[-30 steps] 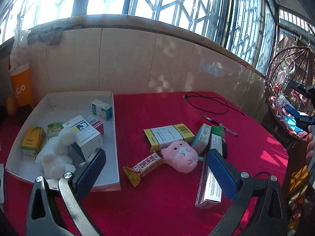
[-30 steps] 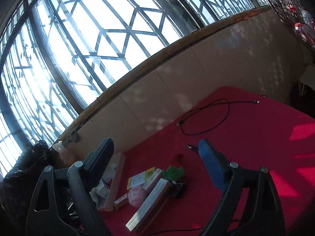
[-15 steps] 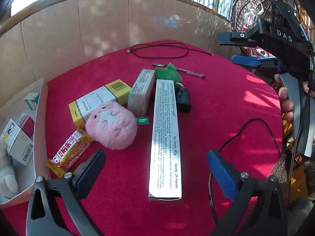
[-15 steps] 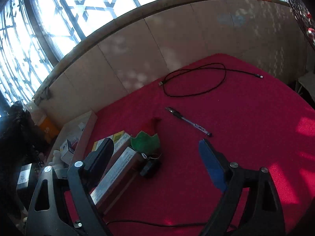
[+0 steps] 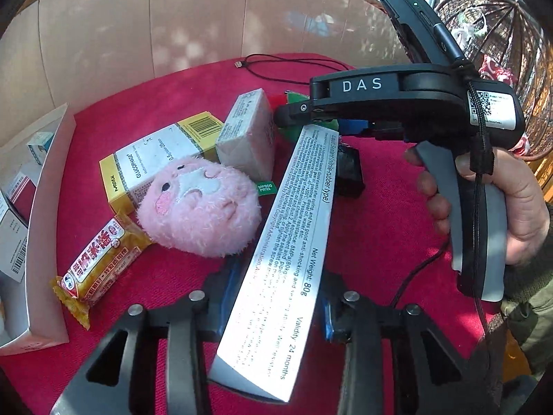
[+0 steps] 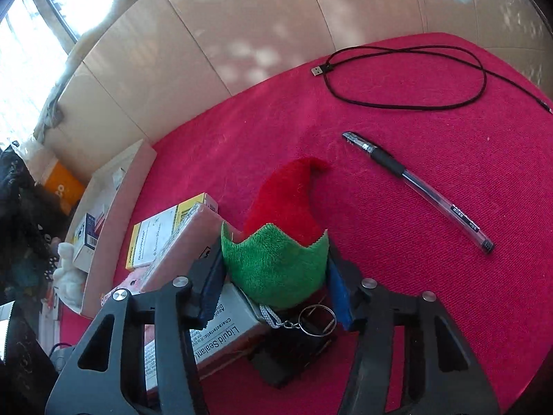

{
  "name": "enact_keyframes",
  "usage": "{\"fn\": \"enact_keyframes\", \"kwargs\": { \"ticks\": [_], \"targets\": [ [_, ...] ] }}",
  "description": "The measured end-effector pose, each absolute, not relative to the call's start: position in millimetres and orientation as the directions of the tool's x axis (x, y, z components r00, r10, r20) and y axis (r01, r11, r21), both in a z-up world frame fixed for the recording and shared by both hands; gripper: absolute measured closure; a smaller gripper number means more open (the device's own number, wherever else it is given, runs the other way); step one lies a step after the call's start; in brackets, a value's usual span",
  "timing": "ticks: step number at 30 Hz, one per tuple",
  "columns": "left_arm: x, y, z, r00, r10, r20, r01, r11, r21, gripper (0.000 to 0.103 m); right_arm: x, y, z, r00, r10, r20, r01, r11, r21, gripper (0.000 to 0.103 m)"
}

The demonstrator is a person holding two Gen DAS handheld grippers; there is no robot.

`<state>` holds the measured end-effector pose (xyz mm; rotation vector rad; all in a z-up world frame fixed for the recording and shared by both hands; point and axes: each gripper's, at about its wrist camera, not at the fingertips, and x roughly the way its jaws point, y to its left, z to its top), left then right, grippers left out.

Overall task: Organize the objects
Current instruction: 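Carry the white tube box into the tray with the left gripper while the right carries the elf plush there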

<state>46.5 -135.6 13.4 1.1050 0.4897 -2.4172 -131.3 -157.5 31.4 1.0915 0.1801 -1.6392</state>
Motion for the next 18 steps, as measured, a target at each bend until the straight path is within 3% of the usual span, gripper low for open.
{"fn": "enact_keyframes", "kwargs": {
  "ticks": [4, 5, 18],
  "targets": [
    [53.6, -123.8, 14.6, -0.613, -0.24, -0.753, 0.495, -0.859, -0.129, 0.07, -121.9, -146.9, 39.1, 0.011, -0.712, -0.702, 0.85, -0.363, 0.381, 0.064],
    [55.6, -120.6, 15.9, -0.62, -0.245, -0.746, 0.491, -0.862, -0.125, 0.075, -121.9, -142.0, 41.2, 0.009, -0.722, -0.692, 0.845, -0.365, 0.391, 0.065],
    [95.5, -98.5, 62.3, -0.728, -0.331, -0.601, 0.503, -0.853, -0.139, 0.075, -126.0, -74.2, 105.7, -0.063, -0.871, -0.488, 0.786, -0.345, 0.514, 0.065]
  ]
}}
